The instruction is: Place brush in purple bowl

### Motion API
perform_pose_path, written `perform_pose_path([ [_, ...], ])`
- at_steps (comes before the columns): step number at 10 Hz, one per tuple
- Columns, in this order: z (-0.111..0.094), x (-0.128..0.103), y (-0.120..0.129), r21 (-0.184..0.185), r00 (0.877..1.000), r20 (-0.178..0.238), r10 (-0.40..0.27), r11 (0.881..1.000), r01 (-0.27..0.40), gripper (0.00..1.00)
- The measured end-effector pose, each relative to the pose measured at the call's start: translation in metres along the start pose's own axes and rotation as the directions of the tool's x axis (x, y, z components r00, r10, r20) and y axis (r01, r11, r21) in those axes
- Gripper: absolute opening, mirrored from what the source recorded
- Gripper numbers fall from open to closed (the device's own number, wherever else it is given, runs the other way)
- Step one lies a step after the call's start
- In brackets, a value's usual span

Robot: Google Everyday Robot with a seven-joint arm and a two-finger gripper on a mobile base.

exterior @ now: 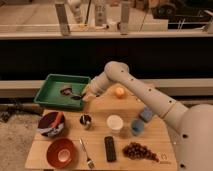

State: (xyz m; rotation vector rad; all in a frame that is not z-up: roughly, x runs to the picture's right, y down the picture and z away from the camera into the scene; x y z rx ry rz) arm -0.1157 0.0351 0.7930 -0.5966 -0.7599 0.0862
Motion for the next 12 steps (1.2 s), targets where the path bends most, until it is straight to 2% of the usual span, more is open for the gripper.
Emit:
perform_pose_path([
  [7,0.024,-0.026,0.034,-0.094,0.996,0.044,-0.081,0.992,0.084,0.0],
  [12,0.047,-0.04,0.068,-0.203,0.987,0.066,-0.146,0.966,0.157,0.0],
])
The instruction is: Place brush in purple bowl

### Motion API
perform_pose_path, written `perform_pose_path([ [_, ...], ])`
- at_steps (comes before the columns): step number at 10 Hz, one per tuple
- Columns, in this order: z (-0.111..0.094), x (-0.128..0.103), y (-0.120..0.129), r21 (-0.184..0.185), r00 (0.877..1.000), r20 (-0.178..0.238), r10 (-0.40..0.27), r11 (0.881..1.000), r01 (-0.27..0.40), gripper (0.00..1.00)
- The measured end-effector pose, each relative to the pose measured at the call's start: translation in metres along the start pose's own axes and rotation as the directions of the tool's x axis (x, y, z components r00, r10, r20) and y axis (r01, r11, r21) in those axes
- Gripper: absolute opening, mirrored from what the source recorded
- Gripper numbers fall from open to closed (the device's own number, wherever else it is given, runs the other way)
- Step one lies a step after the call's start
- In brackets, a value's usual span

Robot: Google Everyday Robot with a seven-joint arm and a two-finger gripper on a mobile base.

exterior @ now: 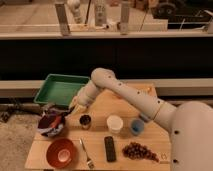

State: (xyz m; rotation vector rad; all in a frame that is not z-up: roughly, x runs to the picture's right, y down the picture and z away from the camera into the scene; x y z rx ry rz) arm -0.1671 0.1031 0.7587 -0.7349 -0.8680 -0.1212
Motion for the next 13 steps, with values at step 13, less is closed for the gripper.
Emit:
perform_pose_path([
  [13,0.054,0.013,0.01,-0.114,0.991,-0.125,-0.042,0.993,0.028,0.39],
])
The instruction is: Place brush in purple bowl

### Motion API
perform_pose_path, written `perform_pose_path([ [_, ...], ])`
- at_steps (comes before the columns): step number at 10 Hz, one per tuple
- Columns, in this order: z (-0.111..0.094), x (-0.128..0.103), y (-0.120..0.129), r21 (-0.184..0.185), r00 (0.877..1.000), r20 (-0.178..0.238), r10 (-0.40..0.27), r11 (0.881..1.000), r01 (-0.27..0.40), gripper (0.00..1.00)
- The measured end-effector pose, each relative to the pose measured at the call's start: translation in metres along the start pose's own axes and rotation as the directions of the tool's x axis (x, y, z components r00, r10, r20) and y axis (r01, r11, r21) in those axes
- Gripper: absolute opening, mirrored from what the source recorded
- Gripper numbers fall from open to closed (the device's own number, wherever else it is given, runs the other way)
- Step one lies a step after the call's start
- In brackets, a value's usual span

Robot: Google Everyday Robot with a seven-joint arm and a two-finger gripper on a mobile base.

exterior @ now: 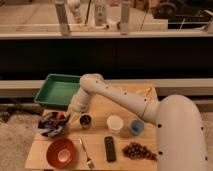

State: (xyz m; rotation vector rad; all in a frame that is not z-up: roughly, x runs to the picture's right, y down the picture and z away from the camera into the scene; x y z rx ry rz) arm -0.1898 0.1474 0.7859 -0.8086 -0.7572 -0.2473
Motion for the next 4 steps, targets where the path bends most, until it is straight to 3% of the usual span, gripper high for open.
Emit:
perform_pose_path([
  [4,0.0013,0.0004,-0.0007,0.007,1.0,-0.025,0.004,1.0,-0.004,0.77],
])
